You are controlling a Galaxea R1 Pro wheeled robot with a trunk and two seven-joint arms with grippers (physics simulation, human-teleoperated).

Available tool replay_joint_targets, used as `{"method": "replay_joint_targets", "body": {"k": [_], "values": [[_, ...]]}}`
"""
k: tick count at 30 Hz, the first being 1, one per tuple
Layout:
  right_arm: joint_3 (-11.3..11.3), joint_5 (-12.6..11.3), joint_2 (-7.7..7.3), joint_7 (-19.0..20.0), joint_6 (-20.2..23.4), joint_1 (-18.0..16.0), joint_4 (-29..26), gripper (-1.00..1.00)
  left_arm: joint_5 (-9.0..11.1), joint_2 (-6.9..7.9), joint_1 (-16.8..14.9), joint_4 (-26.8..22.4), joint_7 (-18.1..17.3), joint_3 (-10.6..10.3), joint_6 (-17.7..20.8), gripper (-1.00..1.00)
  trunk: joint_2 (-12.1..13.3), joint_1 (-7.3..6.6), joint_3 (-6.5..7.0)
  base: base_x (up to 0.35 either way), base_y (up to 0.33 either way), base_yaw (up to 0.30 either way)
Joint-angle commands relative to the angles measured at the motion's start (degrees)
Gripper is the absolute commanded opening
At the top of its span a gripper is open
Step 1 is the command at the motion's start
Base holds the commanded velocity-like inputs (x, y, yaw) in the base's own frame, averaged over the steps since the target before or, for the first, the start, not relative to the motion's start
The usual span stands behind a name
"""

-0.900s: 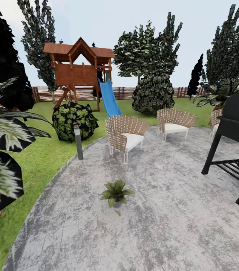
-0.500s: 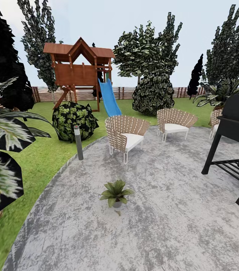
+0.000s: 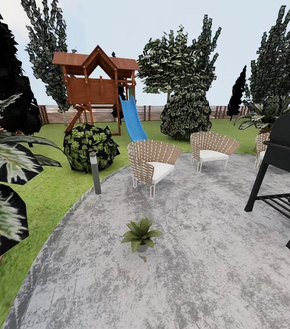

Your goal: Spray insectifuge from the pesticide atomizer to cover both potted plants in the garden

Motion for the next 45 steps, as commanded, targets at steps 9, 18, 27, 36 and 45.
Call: {"method": "replay_joint_targets", "body": {"k": [9,18,27,36,45], "values": [[-0.14,-0.13,-6.88,-0.01,-0.67,-0.12,-24.13,1.00,0.11,2.59,-4.87,-13.20,0.05,0.08,-6.77,1.00,-0.03,0.00,-0.06,0.000,0.000,0.000],[0.00,-0.32,-6.67,0.05,-10.04,-0.19,-28.77,1.00,-0.27,2.01,-10.87,-13.92,-0.50,-0.34,-7.40,1.00,-0.03,0.00,-0.06,0.000,0.000,0.000],[-0.02,-0.15,-6.38,0.06,-11.96,-0.46,-29.33,1.00,-0.01,2.58,-11.73,-13.40,-0.48,0.01,-12.67,1.00,-0.03,0.00,-0.06,0.000,0.000,-0.001],[0.15,-0.13,-6.37,0.14,-12.03,-0.48,-28.03,1.00,0.12,2.71,-11.51,-12.82,-0.49,-0.07,-14.42,1.00,-0.03,0.00,-0.06,0.000,0.000,-0.207],[0.19,-0.26,-6.32,0.15,-12.03,-0.48,-27.00,1.00,0.09,2.71,-11.56,-12.82,-0.49,-0.09,-14.43,1.00,-0.03,0.00,-0.06,0.000,0.000,-0.266]]}}
